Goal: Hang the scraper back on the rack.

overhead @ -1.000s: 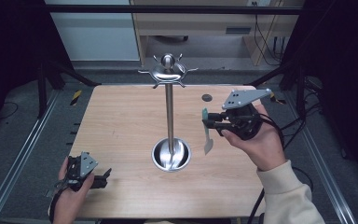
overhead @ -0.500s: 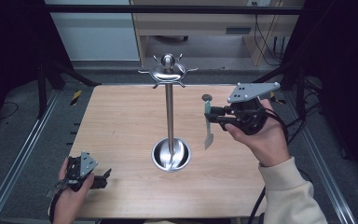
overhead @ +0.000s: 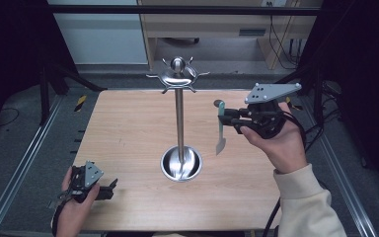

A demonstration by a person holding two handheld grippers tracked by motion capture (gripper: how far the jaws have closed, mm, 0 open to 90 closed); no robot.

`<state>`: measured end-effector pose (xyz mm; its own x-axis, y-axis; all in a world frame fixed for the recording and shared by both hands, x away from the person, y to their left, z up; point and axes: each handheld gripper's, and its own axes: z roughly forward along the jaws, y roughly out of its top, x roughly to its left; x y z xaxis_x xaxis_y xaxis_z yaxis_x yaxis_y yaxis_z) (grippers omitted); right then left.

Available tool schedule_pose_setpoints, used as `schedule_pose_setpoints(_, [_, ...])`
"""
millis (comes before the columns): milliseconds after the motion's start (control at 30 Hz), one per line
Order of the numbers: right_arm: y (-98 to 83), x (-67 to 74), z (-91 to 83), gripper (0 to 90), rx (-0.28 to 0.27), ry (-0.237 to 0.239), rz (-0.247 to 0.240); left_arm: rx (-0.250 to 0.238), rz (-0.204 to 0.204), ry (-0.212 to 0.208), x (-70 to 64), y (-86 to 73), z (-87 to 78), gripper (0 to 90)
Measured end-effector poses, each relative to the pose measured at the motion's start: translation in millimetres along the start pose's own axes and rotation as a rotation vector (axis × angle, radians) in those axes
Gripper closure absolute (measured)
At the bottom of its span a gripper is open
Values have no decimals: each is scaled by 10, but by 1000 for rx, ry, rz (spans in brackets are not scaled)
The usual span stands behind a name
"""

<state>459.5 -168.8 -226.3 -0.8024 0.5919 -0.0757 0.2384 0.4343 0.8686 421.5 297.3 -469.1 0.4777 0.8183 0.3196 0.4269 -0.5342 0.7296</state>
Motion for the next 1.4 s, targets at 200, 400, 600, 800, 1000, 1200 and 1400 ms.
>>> schedule_pose_setpoints(200, [29, 12, 29, 745, -21, 7, 12, -4, 3, 1, -4, 3, -10, 29])
schedule_pose_setpoints(400, [66, 41, 68, 746, -42, 18, 9, -1, -2, 1, -2, -1, -5, 29])
schedule_pose_setpoints(600, [89, 36, 71, 745, -54, 15, 13, -1, 1, 1, -8, 1, -6, 28])
schedule_pose_setpoints(800, [131, 40, 58, 745, -70, 9, 16, -2, 0, 4, 1, 0, -6, 28])
schedule_pose_setpoints(1000, [189, 41, 31, 745, -70, -3, 11, -1, 6, -3, -10, 5, -8, 28])
schedule_pose_setpoints(1200, [254, 68, 38, 745, -71, -3, 4, -5, 1, 0, -8, 0, -14, 28])
schedule_pose_setpoints(1400, [349, 107, 81, 745, -65, 7, -13, -4, 3, -2, -8, 1, -10, 28])
